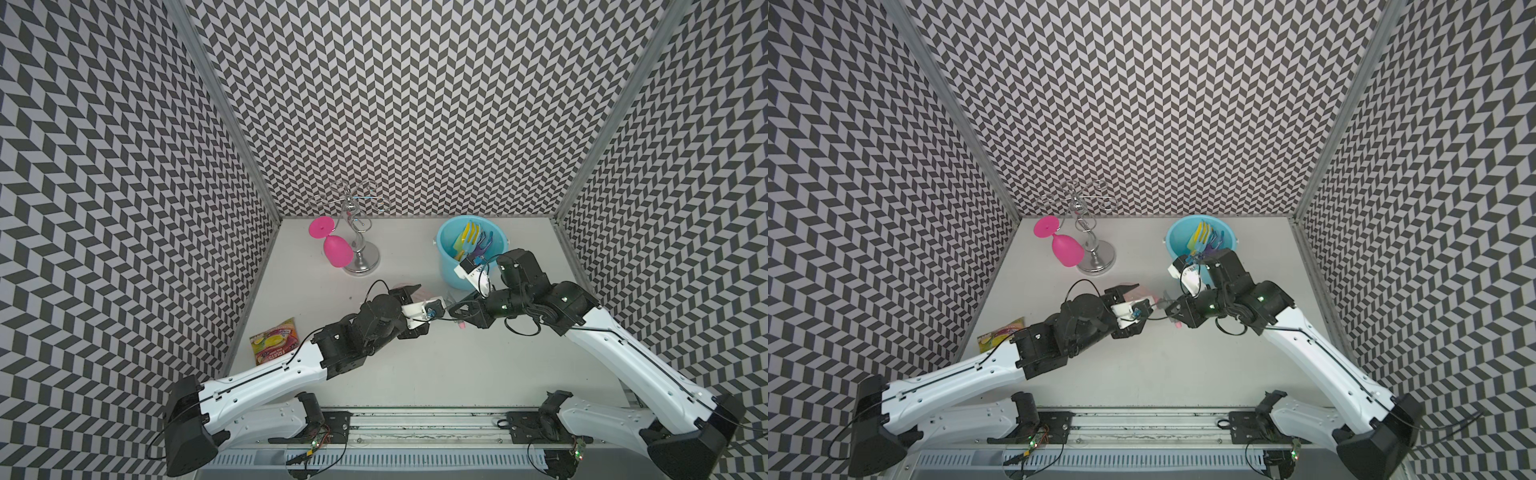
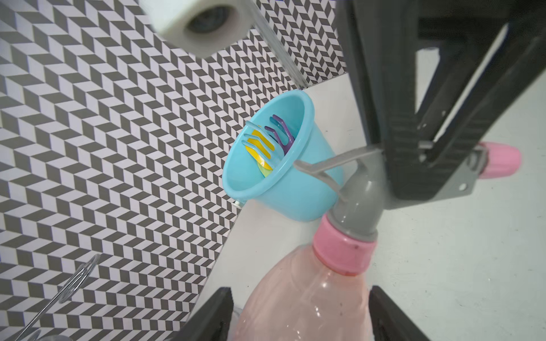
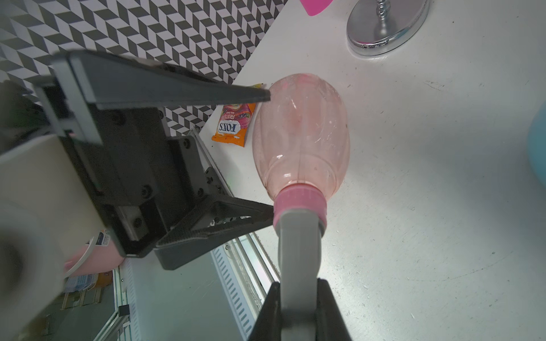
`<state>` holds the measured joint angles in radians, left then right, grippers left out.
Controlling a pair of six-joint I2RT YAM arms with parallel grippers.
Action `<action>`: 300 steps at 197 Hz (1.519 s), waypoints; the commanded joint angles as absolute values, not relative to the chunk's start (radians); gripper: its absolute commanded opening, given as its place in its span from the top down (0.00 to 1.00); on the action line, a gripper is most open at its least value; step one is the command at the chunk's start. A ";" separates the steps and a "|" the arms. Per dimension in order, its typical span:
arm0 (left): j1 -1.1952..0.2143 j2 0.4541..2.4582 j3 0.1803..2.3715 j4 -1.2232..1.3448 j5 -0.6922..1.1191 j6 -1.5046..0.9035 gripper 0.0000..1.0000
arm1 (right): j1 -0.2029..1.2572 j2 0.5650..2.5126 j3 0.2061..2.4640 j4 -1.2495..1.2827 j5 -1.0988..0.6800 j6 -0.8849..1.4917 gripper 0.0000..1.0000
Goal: Organize the gardening tools
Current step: Adjust the gardening tool at the center of the board.
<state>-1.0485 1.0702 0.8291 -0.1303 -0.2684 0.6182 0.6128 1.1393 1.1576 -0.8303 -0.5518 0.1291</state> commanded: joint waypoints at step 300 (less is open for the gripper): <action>-0.917 1.219 0.809 0.216 -0.104 0.102 0.99 | 0.328 0.963 1.070 -0.537 -0.418 0.292 0.34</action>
<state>-0.9615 1.2362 0.8497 0.0471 -0.1524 0.2806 0.3649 1.0245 1.1355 -0.6701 -0.4469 0.2394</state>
